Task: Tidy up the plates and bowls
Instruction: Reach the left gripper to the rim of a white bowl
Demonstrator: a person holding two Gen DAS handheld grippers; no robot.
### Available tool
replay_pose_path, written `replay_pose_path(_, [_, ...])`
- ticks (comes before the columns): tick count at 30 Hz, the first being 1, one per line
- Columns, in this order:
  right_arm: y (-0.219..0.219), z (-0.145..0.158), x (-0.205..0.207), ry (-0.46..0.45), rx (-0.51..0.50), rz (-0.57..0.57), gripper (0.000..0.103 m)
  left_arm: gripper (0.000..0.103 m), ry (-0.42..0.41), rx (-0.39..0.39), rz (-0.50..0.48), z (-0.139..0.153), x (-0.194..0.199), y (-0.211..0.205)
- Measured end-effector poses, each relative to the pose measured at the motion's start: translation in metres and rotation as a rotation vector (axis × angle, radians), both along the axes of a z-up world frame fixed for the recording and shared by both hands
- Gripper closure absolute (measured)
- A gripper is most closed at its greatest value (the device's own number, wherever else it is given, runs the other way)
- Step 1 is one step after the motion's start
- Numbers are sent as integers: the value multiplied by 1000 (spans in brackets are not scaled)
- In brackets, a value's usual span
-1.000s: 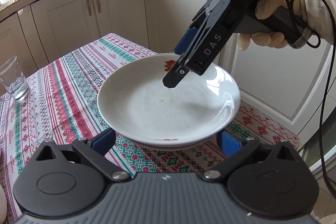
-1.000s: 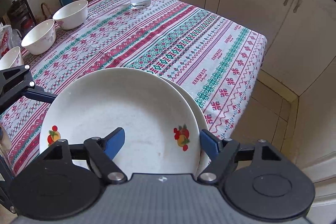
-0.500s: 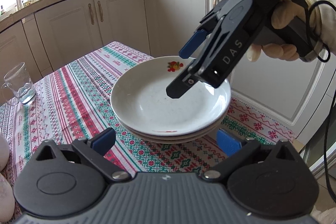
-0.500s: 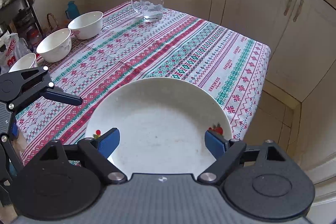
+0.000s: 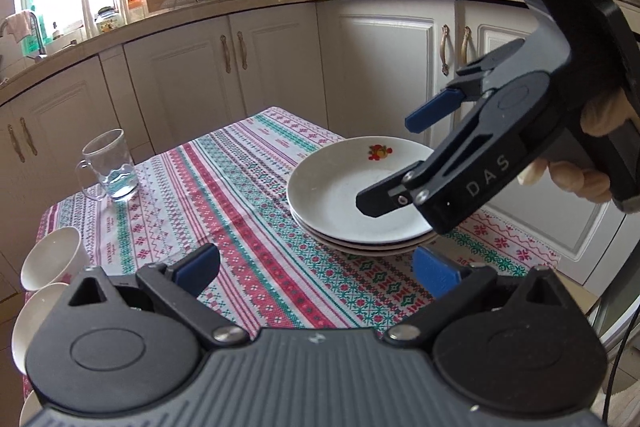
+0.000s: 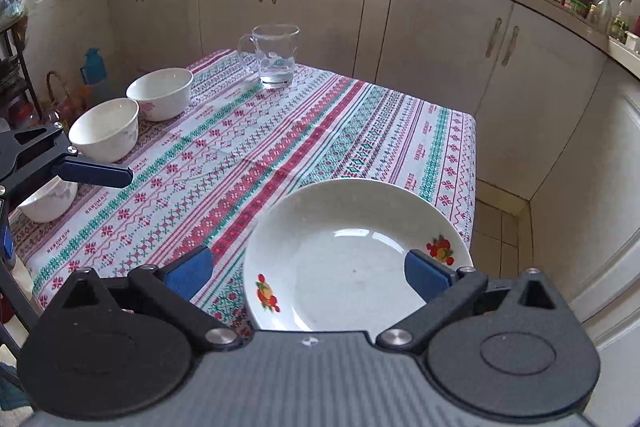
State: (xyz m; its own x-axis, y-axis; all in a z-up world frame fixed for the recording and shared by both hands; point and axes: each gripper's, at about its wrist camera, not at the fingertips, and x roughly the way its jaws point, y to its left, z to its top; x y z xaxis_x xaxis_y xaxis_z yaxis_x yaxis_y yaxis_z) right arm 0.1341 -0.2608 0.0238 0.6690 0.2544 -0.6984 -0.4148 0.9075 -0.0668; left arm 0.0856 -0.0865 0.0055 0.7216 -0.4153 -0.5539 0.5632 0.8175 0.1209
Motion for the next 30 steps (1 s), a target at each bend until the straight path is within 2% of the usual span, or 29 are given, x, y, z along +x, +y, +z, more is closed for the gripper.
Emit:
replay_pose_path(6, [29,-3,-31,-97,59,-51,0,1,-17,7,118,5,-18,37])
replay_pose_path(12, [58,-21,-47,-87,106,-74,0,1,11,36,242,-3,-31,86])
replay_pose_path(16, [82,-30,-54,-57,140,-6,0,1,22,61,284,-6,-38,117])
replay_pose_path(20, [111,-34,-57,-45,120,73,0,1,43,70,308,-9,-36,144])
replay_pose_path(30, [181,-40,-54,-13,77,284,0,3,90,39,385,-16,-15,208])
